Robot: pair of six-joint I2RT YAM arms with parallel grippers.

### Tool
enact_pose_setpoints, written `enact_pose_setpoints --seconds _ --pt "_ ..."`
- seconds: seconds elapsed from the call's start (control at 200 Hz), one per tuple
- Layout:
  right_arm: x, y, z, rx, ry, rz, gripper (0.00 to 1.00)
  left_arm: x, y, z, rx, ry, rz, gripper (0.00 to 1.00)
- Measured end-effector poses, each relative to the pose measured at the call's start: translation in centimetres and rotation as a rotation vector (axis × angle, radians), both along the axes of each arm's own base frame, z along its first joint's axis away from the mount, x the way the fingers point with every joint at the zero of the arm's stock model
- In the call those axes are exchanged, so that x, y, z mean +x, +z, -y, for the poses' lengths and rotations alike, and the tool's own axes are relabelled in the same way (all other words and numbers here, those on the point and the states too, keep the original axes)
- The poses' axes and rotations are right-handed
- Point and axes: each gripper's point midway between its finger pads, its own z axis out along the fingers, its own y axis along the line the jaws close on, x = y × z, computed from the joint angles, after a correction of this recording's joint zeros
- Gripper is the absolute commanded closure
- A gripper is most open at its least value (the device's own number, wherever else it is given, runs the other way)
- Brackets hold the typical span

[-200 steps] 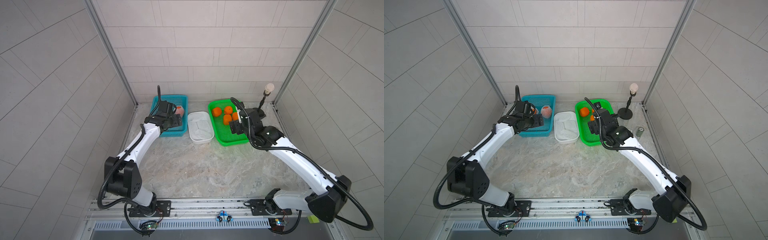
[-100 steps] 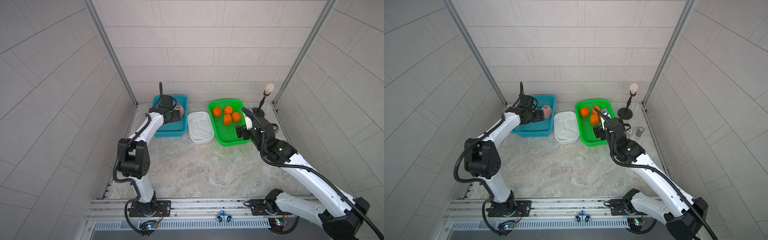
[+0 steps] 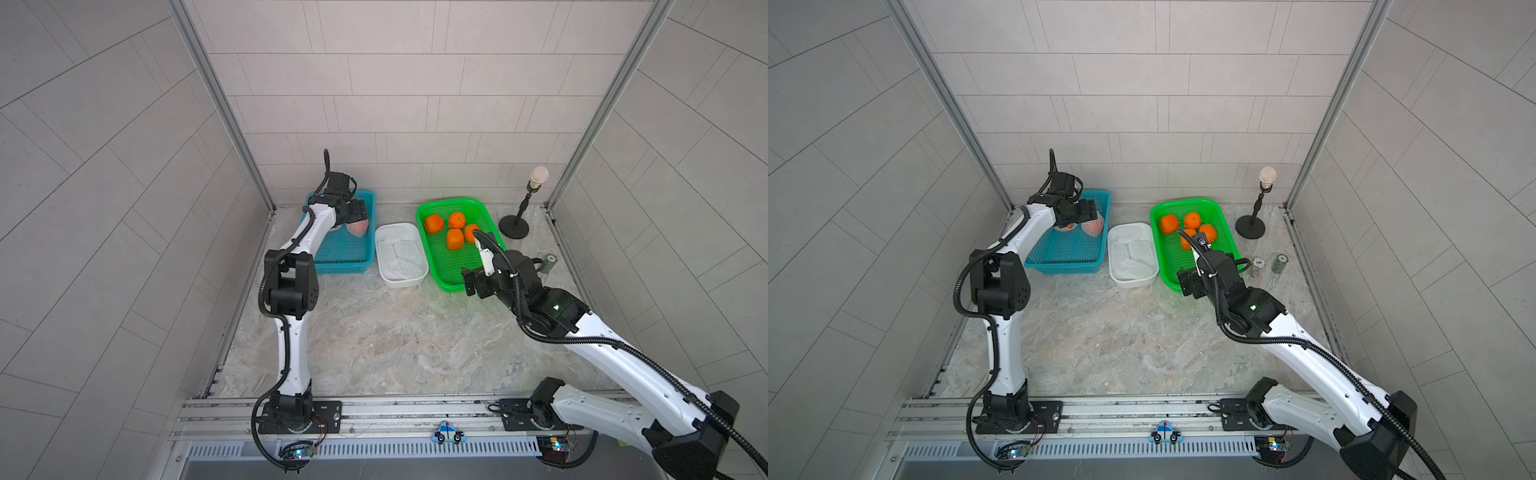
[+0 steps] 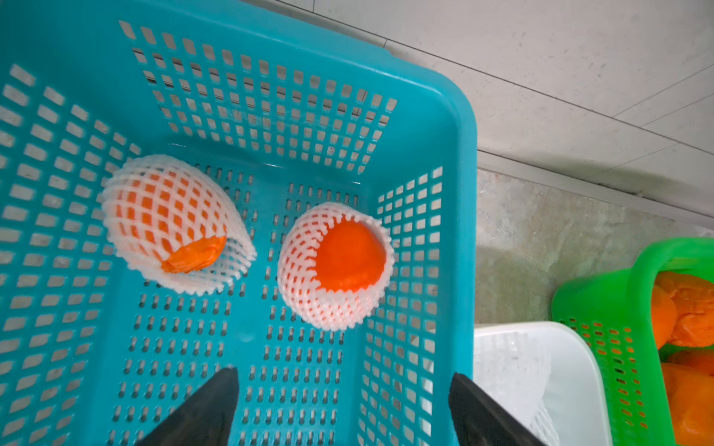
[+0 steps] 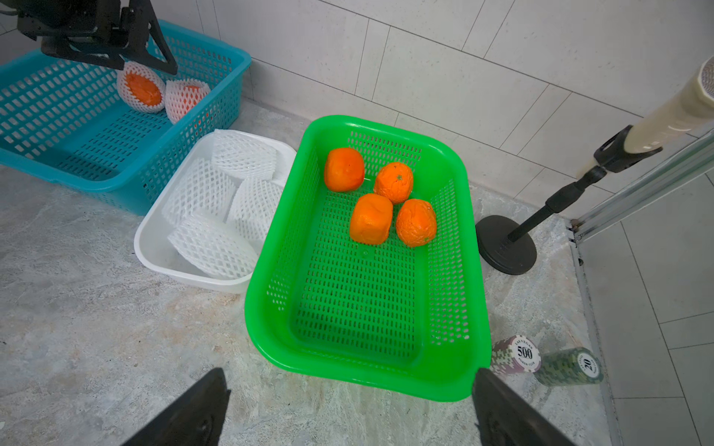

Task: Remove foam nets from oranges
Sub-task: Pick up the orange from the basket.

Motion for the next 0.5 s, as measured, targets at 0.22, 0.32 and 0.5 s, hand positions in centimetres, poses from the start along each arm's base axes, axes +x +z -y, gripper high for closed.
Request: enact_pose_setpoints --seconds 0.22,0.32,0.5 --pt "0.5 -1.3 -0.5 -0.021 0.003 -0.036 0.0 1.7 -2.5 -0.7 -0.099 0.017 -0.025 0.03" --pt "0.6 -1.9 -0.7 -0.032 0.006 -0.052 0.0 2.0 -3.4 -0.8 -0.12 0.022 -0.032 0.03" --pt "0.9 -2.8 -1.0 -0.044 0.006 -0.076 0.0 2.7 -3.7 -0.1 -0.129 0.008 -0.01 0.02"
